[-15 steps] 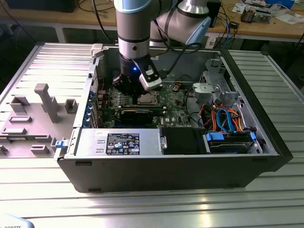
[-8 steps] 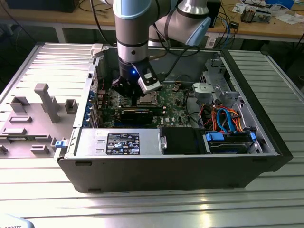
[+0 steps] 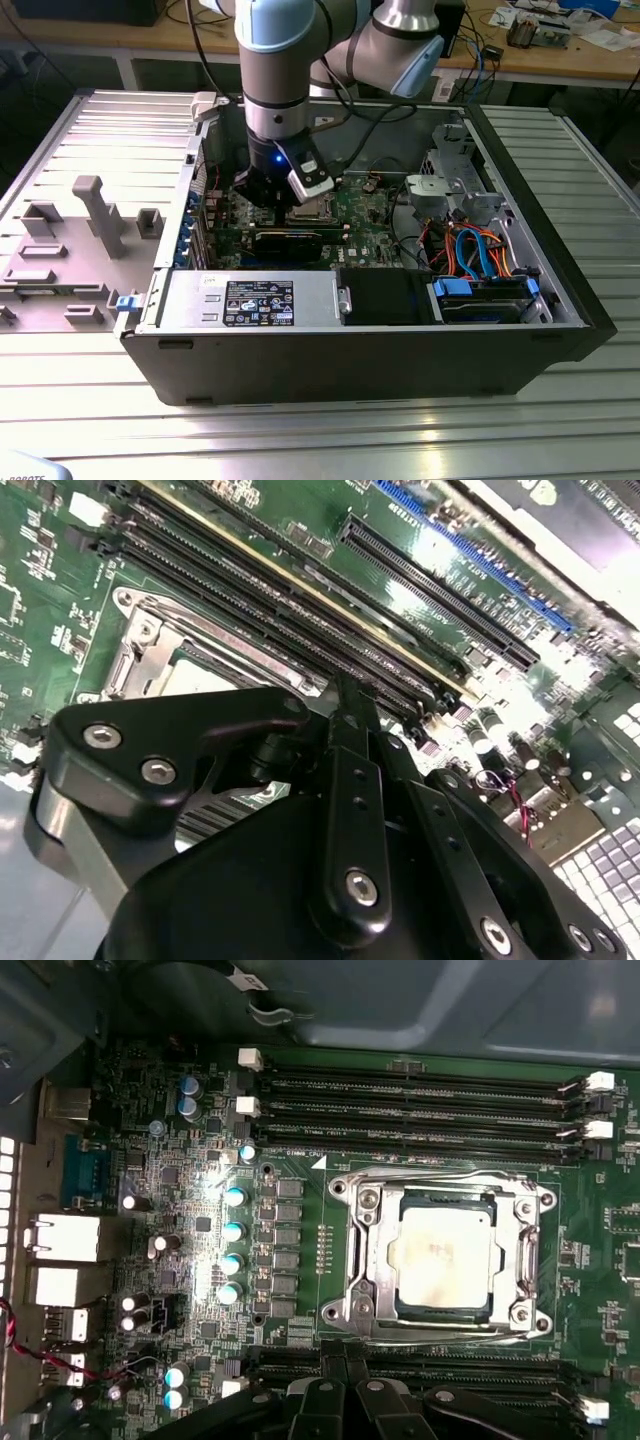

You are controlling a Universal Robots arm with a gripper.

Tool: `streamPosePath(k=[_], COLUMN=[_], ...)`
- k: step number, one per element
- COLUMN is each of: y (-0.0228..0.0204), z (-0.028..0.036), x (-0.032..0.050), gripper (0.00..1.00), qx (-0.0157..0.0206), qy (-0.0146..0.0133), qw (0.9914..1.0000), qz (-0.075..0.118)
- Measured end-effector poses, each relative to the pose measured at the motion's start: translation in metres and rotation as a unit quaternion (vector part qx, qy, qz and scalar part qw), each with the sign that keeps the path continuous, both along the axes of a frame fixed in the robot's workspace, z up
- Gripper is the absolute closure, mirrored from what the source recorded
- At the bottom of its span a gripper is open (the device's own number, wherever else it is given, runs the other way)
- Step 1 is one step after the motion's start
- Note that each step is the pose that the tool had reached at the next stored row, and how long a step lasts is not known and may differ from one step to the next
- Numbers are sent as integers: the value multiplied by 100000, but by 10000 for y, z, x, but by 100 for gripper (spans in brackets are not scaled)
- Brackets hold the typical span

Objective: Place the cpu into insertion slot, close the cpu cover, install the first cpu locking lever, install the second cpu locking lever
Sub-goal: 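Install the second cpu locking lever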

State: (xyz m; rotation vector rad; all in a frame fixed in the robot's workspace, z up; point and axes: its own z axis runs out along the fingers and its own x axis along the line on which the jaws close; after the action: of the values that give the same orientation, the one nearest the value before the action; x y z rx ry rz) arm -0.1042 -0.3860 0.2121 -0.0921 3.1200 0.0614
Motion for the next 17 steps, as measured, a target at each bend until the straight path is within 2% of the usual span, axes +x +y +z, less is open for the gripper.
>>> streamPosePath(k=[4, 7, 9, 12, 15, 17], y=[0, 0, 0, 0, 1, 1], z=[-40, -45, -53, -72, -92, -95], x=[0, -1, -4, -4, -5, -5], gripper=[89, 89, 89, 89, 89, 89], qx=[451, 555, 862, 1847, 2638, 2894], qy=[-2, -1, 1, -2, -15, -21], qw=[99997, 99996, 99994, 99980, 99962, 99954], qz=[592, 640, 649, 722, 822, 897])
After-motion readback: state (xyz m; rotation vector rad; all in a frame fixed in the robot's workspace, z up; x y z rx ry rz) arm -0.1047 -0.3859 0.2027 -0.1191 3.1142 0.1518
